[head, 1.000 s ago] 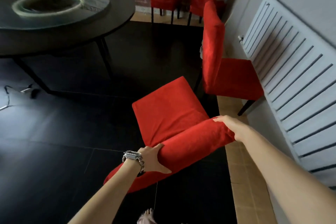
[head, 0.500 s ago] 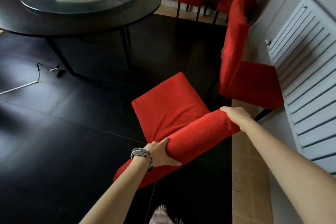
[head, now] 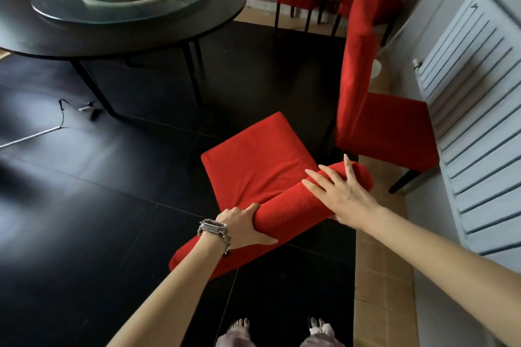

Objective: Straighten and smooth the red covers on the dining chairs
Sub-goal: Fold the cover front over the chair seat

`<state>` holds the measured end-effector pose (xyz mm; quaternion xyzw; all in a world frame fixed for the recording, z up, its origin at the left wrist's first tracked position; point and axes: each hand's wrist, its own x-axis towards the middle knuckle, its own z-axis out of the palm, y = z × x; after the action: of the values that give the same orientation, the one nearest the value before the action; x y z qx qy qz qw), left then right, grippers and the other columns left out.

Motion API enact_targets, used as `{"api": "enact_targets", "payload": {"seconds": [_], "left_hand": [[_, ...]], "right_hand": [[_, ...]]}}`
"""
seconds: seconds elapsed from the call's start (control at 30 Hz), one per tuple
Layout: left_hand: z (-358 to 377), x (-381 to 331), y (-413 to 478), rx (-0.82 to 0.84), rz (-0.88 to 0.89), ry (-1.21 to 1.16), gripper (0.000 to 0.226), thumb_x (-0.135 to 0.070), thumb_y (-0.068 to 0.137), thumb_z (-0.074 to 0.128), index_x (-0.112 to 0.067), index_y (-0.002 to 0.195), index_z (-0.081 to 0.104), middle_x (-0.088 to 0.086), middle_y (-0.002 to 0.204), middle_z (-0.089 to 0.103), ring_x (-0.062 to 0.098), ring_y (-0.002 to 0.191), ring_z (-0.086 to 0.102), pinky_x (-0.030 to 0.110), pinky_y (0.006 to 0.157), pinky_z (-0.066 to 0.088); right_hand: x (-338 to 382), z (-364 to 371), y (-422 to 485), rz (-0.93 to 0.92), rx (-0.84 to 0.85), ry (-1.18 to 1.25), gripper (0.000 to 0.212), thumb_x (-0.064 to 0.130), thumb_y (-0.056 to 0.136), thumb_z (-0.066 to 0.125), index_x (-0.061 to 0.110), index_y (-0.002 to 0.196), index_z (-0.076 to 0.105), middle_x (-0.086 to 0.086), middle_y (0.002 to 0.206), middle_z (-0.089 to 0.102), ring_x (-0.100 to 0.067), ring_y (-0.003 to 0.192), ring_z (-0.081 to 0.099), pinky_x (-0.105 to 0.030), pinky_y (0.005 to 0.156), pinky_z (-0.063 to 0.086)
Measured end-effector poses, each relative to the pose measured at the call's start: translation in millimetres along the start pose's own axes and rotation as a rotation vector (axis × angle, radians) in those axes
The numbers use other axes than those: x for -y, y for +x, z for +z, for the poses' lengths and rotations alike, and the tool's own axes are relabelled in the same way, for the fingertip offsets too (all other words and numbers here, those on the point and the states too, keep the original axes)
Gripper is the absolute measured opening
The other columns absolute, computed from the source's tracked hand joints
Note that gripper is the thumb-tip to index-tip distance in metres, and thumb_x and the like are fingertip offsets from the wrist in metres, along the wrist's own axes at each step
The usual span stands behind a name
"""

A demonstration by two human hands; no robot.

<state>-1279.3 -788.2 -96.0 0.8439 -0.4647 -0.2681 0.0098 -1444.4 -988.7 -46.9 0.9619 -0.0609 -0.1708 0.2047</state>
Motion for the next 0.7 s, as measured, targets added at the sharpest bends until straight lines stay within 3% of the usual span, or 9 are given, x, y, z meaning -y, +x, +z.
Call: {"api": "enact_targets", "payload": {"seconds": [0.1,0.23,0.7], "left_hand": [[4.3,-21.4,6.5,-0.110,-0.044,-0.077,0.102,-0.099,0.044,0.039,-0.041,0.128,0.037,-0.006,0.100,0.067,0.019,0.091,0.064,0.030,0.075,0.048],[0.6,-60.2,25.6,-0.165,-0.085,-0.084,0.104,-0.100,0.043,0.037,-0.041,0.129,0.040,-0.007,0.100,0.067,0.018,0.090,0.064,0.029,0.071,0.047],[-1.2,-171.5,108.9,-0.237,-0.105,0.029,0.101,-0.095,0.053,0.035,-0.033,0.132,0.040,-0.003,0.106,0.063,0.021,0.095,0.062,0.030,0.071,0.040]], "right_hand": [[-14.5,5.6,5.0,0.007,-0.031,0.030,0.093,0.013,0.079,0.069,0.013,0.151,0.010,-0.013,0.155,0.020,-0.033,0.141,0.022,-0.071,0.106,-0.002],[-48.3,26.9,5.7,0.018,-0.043,0.092,0.088,0.003,0.077,0.067,0.014,0.148,0.017,-0.007,0.142,0.038,-0.031,0.132,0.036,-0.067,0.110,0.012],[-151.1,114.1,-4.7,0.187,-0.017,0.337,0.085,-0.005,0.079,0.061,0.025,0.148,0.022,0.004,0.143,0.039,-0.025,0.140,0.026,-0.071,0.107,0.005]]}}
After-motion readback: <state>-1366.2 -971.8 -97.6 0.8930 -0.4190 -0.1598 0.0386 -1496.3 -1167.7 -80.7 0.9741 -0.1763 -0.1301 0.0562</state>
